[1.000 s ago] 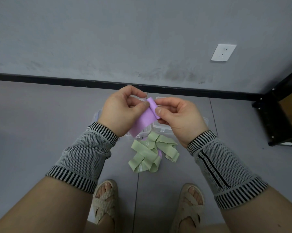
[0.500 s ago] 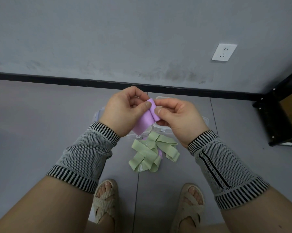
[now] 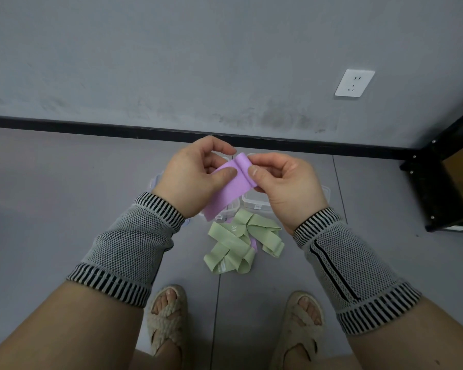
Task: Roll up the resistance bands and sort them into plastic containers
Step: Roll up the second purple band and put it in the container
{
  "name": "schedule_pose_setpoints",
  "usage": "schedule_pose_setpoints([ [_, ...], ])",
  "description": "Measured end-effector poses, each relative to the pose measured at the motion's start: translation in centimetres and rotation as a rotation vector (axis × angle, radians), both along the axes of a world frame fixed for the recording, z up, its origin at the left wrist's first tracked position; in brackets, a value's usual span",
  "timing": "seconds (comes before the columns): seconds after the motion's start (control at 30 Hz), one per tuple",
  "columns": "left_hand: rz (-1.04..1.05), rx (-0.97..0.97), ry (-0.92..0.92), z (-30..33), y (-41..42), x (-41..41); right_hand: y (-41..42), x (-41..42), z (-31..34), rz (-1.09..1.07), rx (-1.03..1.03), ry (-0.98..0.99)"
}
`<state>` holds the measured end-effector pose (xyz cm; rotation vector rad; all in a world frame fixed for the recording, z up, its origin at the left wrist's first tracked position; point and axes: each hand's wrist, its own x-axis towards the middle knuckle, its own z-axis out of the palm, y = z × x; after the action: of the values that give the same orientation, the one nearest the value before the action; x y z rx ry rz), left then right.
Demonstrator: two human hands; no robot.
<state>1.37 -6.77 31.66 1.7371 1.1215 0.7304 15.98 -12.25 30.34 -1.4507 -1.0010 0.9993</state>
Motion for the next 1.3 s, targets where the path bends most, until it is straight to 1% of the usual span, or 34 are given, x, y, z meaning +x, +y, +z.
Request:
schedule_pose_setpoints([
  [0.3, 0.031, 0.026, -0.045, -0.24, -0.24, 0.52, 0.15, -0.53, -0.24, 0.008, 0.046, -0.041],
  [0.5, 0.032, 0.009, -0.068, -0.22, -0.02, 0.26, 0.07, 0.04, -0.05, 0.061, 0.003, 0.095],
  [0.63, 0.023, 0.013, -0.074, -0.11, -0.05, 0.21, 0.0, 0.12, 0.0, 0.092, -0.038, 0.13],
  [0.73, 0.024, 0.009, -0.052, -0.17, -0.16, 0.26, -0.09, 0.09, 0.11, 0.092, -0.027, 0.112],
  [0.83, 0.06, 0.0, 0.017, -0.23, -0.11, 0.12, -0.18, 0.2, 0.31, 0.061, 0.003, 0.104],
  [0.9, 0.062, -0.002, 0.042, -0.11, -0.1, 0.04, -0.2, 0.31, 0.26, 0.036, 0.018, 0.066],
  [1.07, 0.062, 0.023, -0.046, 0.13, -0.24, 0.36, -0.01, 0.24, -0.21, -0.009, 0.033, 0.011],
  [1.3, 0.079, 0.102, -0.034, -0.37, -0.19, 0.55, 0.04, -0.54, -0.15, -0.034, 0.059, -0.044],
])
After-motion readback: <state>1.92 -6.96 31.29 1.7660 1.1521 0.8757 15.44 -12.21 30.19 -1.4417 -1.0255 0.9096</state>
